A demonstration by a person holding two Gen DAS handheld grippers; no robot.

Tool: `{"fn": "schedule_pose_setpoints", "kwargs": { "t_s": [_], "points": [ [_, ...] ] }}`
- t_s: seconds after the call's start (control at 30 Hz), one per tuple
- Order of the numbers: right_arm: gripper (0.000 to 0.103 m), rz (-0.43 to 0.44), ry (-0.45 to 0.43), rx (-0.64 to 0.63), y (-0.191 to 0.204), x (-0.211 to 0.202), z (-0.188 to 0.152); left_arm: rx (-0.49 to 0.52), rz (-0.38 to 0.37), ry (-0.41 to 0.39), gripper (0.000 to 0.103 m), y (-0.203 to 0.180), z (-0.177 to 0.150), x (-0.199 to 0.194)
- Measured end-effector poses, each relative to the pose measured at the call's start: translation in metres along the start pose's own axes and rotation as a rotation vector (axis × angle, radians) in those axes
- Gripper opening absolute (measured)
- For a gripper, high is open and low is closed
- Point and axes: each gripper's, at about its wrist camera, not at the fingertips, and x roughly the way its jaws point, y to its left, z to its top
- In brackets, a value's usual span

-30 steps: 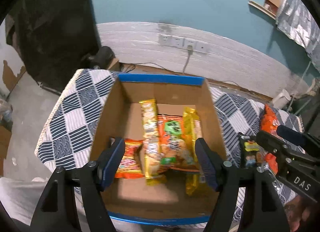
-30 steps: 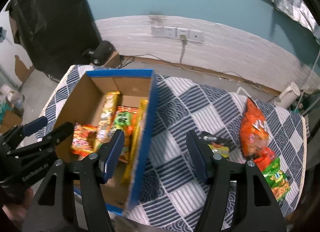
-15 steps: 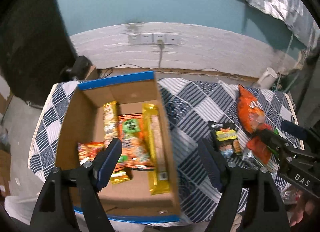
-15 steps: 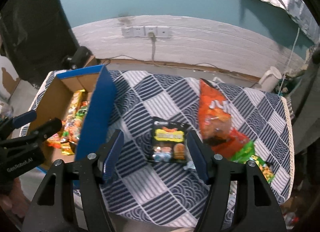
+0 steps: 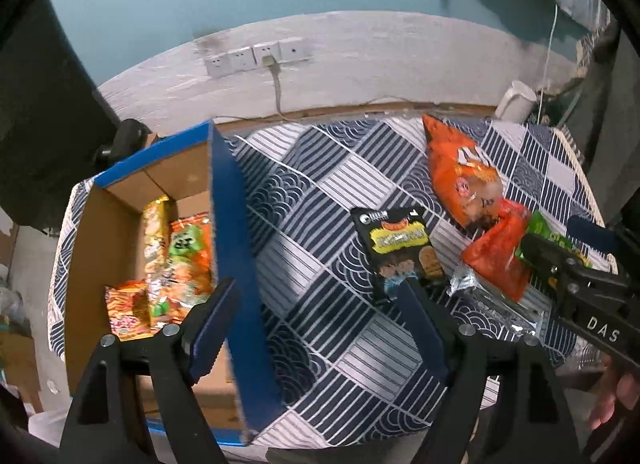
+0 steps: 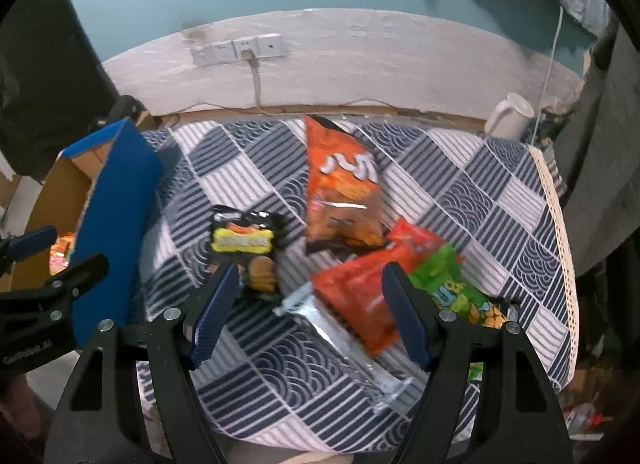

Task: Organize snacks
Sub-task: 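Move both tools over the remaining snacks on the tablecloth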

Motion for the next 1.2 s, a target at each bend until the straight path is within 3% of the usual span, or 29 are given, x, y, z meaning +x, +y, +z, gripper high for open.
{"fn": "schedule_pose_setpoints", "kwargs": {
  "t_s": [0.3, 0.63, 0.93, 1.03, 1.2],
  "points": [
    [0.074, 0.027, 0.078, 0.010, -0.024, 0.032, -0.021, -0.001, -0.027, 0.076, 0.082, -0.026, -0.010, 0.030],
    [0.074, 0.065, 0.143, -0.014, -0.022, 0.055, -0.040, -0.041, -0.027, 0.149, 0.082, -0.023, -0.027, 0.062],
    [0.074, 0.077, 0.235, -0.023, -0.024, 0.086, -0.064, -0.018, -0.016, 0.157, 0.082, -0.026, -0.035, 0.070],
    [0.066, 0.052, 0.247, -0.035, -0.024, 0.093, -0.068, -0.014, -0.009, 0.155, 0.082, -0.027, -0.035, 0.072],
    [0.038, 0.045, 0.252, -0.043, -0.020, 0.086, -0.070, -0.006, 0.005, 0.164, 0.082, -0.025, -0.040, 0.078]
  ]
}}
